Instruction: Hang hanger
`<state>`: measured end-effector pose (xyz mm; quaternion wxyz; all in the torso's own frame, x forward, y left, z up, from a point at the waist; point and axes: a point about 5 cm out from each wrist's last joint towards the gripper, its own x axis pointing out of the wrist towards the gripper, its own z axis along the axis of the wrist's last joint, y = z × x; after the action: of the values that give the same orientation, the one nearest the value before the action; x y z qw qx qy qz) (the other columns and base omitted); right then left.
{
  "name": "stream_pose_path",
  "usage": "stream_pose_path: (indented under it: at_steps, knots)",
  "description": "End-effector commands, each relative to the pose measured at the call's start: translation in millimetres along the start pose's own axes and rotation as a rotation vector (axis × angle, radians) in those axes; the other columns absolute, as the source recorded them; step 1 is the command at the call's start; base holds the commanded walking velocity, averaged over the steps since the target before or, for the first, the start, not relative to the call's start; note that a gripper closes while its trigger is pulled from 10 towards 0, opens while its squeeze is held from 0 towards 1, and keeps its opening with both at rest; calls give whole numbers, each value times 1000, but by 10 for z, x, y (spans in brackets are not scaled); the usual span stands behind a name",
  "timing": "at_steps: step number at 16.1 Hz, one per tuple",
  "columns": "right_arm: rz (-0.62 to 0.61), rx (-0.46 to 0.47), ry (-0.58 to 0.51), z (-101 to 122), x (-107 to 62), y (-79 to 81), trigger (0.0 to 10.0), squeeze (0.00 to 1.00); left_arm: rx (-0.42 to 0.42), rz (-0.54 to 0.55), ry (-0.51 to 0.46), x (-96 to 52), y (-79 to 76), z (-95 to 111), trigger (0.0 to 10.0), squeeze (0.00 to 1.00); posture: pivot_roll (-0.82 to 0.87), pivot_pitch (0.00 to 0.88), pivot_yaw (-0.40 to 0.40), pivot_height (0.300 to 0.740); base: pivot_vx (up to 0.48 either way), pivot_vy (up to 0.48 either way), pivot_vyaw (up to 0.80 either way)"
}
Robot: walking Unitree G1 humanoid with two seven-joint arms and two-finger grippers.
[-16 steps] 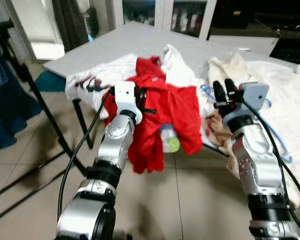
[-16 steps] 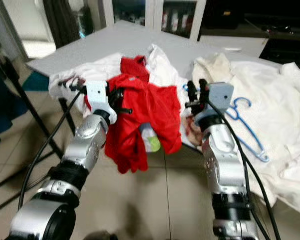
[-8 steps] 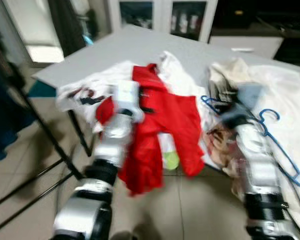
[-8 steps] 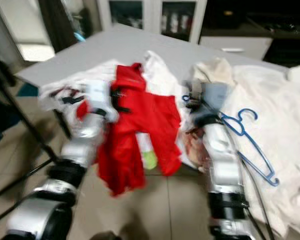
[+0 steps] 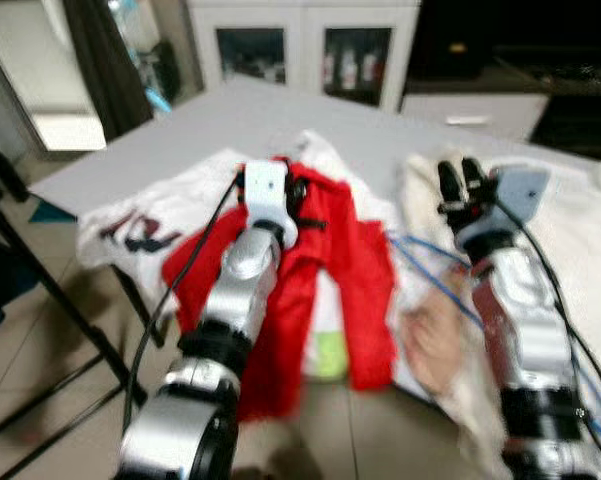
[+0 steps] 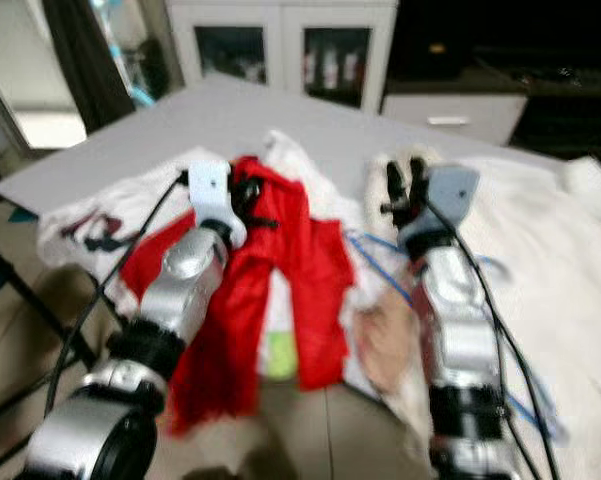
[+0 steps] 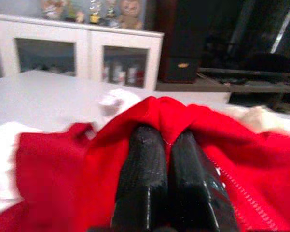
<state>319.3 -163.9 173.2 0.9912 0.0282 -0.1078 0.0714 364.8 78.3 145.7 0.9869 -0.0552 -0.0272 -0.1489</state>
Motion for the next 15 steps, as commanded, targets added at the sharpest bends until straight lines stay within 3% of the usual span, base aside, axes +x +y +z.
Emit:
stream_pose_path:
  at_steps: [1, 4, 9, 11, 15]
  knots:
    - [-16, -18, 1, 20, -4, -64, 10000, 0, 3, -9, -44, 34, -30, 108, 10000, 0, 63, 0, 22, 740, 0, 0, 0]
    - [-15, -17, 3, 20, -3, -66, 10000, 0, 29, -46, -62, 45, -52, 150, 10000, 0, 61, 0, 19, 740, 0, 0, 0]
    - [-6, -15, 1, 30, 28, -41, 10000, 0, 91, -126, -138, 294, 109, 655, 10000, 0, 61, 0, 19, 740, 0, 0, 0]
    - [-6, -13, -1, 34, 29, -36, 10000, 0, 97, -137, -149, 352, 131, 766, 10000, 0, 55, 0, 23, 740, 0, 0, 0]
    - [-19, -11, 3, 24, -7, -53, 10000, 0, 126, -139, -128, 431, 143, 841, 10000, 0, 36, 0, 32, 740, 0, 0, 0]
